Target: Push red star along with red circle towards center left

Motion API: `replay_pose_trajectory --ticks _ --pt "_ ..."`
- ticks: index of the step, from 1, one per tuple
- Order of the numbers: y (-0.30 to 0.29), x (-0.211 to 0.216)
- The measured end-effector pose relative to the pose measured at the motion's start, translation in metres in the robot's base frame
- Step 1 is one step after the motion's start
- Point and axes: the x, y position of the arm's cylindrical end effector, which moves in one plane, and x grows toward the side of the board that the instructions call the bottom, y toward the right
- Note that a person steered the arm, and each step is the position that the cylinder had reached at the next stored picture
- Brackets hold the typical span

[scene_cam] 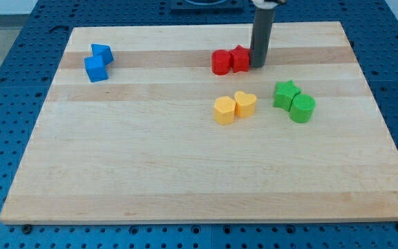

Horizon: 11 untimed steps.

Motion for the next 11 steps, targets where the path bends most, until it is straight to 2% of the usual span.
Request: replay_pose_trajectory --ticks 3,6,7,8,9,10,11 --pt "-0.055 0.004" --pt "-0.138 0.048" --pt "-0.093 0.046" --pt "-0.077 0.046" --pt "-0.090 0.034" --pt "-0.128 0.013" --pt "-0.148 0.015"
